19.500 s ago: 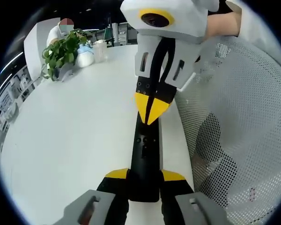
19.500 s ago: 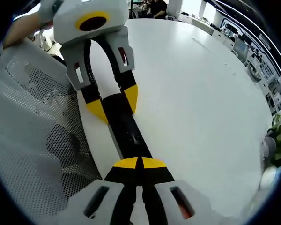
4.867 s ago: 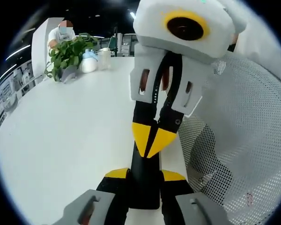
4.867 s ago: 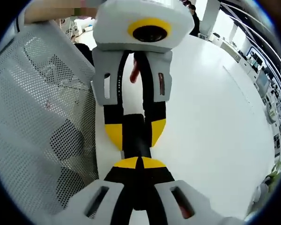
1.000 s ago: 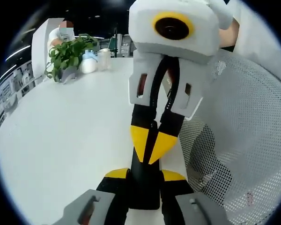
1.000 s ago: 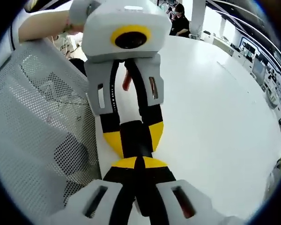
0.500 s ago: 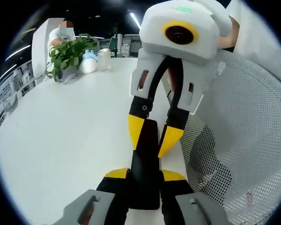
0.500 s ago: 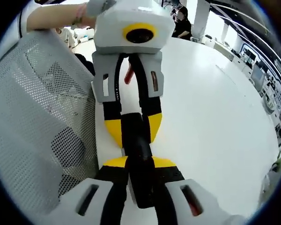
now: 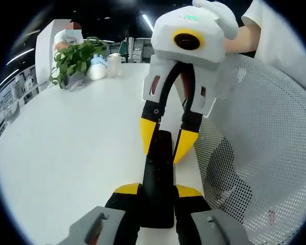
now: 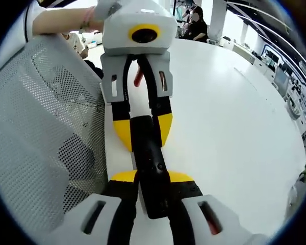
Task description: Press the specified remote control buttons in sequence, fully releasing each button before pressing the next.
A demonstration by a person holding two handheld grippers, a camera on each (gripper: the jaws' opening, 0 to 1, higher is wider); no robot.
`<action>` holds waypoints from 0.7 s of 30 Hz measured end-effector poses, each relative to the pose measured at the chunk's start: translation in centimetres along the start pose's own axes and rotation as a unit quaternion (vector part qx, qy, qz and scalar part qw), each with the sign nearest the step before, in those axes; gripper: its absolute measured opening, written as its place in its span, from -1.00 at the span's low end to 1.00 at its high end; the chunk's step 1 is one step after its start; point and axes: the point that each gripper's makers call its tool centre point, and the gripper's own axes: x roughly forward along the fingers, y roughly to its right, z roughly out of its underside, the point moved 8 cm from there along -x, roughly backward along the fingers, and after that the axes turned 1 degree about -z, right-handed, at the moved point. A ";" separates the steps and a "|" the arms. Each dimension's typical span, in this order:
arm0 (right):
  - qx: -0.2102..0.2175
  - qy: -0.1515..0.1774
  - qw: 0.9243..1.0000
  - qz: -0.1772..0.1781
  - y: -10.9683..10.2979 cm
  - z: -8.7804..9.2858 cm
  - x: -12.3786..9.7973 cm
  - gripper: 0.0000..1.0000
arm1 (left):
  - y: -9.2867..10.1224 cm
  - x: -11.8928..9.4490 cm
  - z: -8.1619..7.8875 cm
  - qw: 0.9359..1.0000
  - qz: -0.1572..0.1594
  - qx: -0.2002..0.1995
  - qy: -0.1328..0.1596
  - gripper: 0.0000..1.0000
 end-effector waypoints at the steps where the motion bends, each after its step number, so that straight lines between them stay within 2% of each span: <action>1: 0.000 0.000 1.000 -0.001 0.0 0.0 0.0 -0.59 | 0.0 0.0 0.0 1.000 0.000 0.000 0.000 -0.51; 21: 0.013 0.012 1.000 -0.018 0.5 0.5 -0.2 -0.53 | 0.0 0.0 0.0 1.000 0.000 -0.003 0.002 -0.51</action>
